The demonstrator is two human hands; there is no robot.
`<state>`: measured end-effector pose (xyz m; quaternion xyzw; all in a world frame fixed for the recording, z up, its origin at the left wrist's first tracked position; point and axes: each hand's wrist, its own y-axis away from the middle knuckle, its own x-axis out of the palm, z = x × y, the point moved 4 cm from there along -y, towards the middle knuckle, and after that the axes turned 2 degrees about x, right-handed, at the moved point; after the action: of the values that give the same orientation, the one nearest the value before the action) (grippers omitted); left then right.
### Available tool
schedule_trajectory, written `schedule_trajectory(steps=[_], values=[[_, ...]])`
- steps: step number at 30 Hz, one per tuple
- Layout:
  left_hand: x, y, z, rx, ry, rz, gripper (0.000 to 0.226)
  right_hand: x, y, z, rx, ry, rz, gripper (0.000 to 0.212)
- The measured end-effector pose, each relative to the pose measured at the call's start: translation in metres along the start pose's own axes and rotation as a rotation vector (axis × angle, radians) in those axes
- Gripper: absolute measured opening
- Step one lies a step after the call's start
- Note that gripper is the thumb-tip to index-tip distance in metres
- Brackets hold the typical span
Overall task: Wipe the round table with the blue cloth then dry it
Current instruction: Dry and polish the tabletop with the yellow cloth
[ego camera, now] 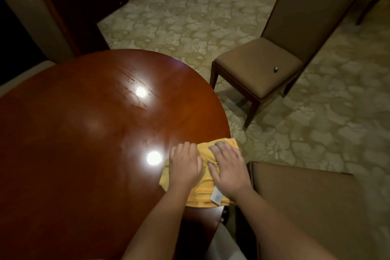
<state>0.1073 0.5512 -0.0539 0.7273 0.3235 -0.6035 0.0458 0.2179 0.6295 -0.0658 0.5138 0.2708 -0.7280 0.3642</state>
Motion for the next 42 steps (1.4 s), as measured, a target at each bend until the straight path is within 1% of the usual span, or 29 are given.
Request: schedule_trajectory(steps=[6,10,14,18,24,28,34,42], values=[[0.003,-0.007,0.004,-0.009,0.052,-0.020,0.016,0.004,-0.006,-0.002,0.017,0.047,0.031,0.046],[0.010,-0.022,0.007,0.005,0.021,-0.040,0.020,0.006,-0.025,-0.009,-0.034,0.080,0.028,0.048],[0.019,-0.048,0.010,-0.024,0.007,-0.057,0.019,0.005,-0.055,-0.019,-0.064,0.102,0.035,0.050],[0.030,-0.079,0.014,-0.057,0.009,-0.073,0.018,-0.001,-0.091,-0.030,-0.110,0.107,-0.007,0.047],[0.048,-0.137,0.023,-0.106,-0.054,-0.133,0.019,-0.006,-0.159,-0.047,-0.140,0.119,-0.036,0.048],[0.052,-0.157,0.028,-0.149,-0.089,-0.108,0.020,-0.006,-0.183,-0.051,-0.165,0.144,-0.024,0.050],[0.043,-0.136,0.022,-0.135,-0.139,-0.057,0.020,-0.005,-0.159,-0.044,-0.080,0.139,0.019,0.053],[0.013,-0.035,-0.001,-0.048,-0.044,-0.013,0.019,-0.003,-0.038,-0.015,0.020,0.066,-0.030,0.046]])
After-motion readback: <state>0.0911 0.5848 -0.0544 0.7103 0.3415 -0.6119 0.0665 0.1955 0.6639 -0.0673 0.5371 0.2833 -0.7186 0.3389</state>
